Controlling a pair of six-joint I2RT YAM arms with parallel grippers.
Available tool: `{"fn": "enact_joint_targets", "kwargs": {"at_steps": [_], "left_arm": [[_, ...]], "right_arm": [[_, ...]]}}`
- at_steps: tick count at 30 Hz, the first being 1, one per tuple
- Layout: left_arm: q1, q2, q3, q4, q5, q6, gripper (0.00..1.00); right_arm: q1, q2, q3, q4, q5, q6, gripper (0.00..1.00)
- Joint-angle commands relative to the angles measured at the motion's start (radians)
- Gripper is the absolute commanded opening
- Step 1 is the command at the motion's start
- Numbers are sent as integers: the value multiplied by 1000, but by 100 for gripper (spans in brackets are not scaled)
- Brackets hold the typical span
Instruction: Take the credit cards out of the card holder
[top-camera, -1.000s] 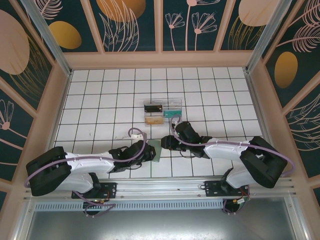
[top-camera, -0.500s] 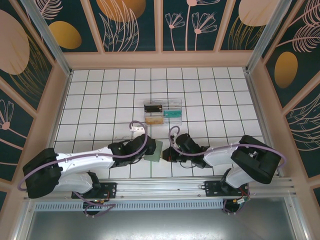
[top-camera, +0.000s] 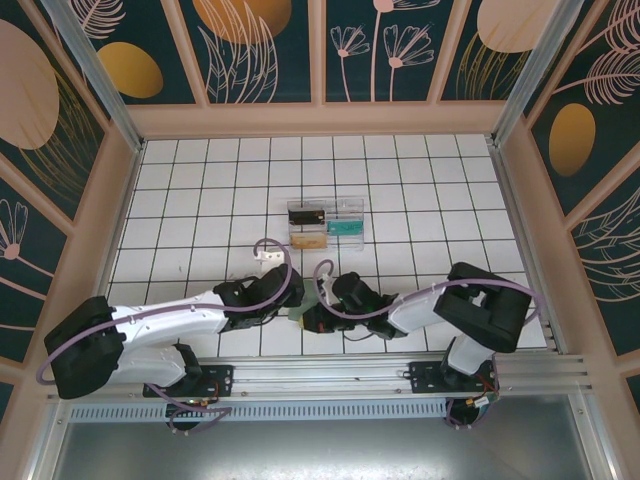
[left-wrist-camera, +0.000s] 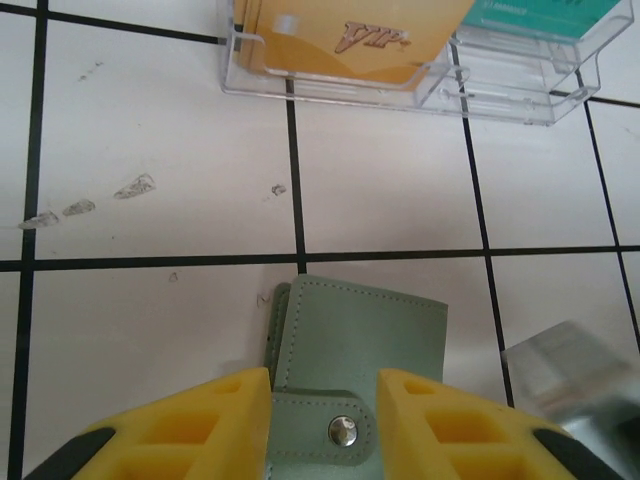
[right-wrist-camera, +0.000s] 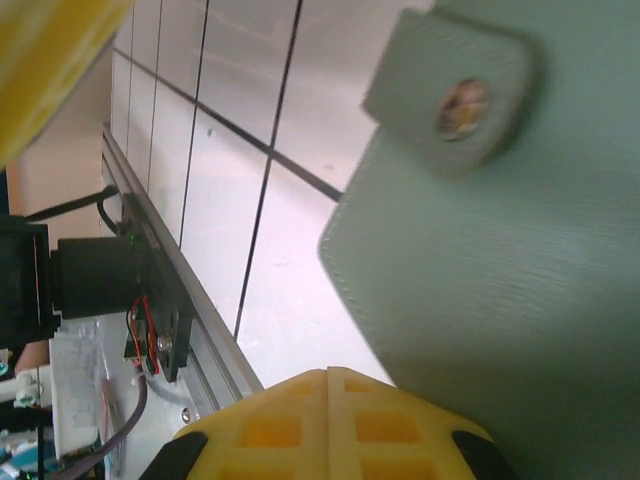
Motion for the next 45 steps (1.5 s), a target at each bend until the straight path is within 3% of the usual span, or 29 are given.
{"fn": "enact_joint_targets", "kwargs": {"at_steps": [1,6,10,19,25,36,45], "left_arm": [[7,-24,-10,-30,-21,14,34],[7,-30,-8,-27,-12,16,35],[7,-19,-2,-18,0,21,35],[7,77,26,27,88,25,40],[7,183,116,-51,67,22,40],[7,344,272,-188,5,8,37],[7,426,311,-233,7,12,35]], "right_arm": [[10,23,37,-52,-16,-41,0],[-3,-37,63,-270,184,-91,0],[-60,-76,33,-307,234,-92,0],[-81,-166,21,-295,204,-114,1],[-136,-222,8,-285,188,-124,1],[-248,-67,-18,-125,53,-96,0],[-253,-7,-54,-53,31,-65,0]]}}
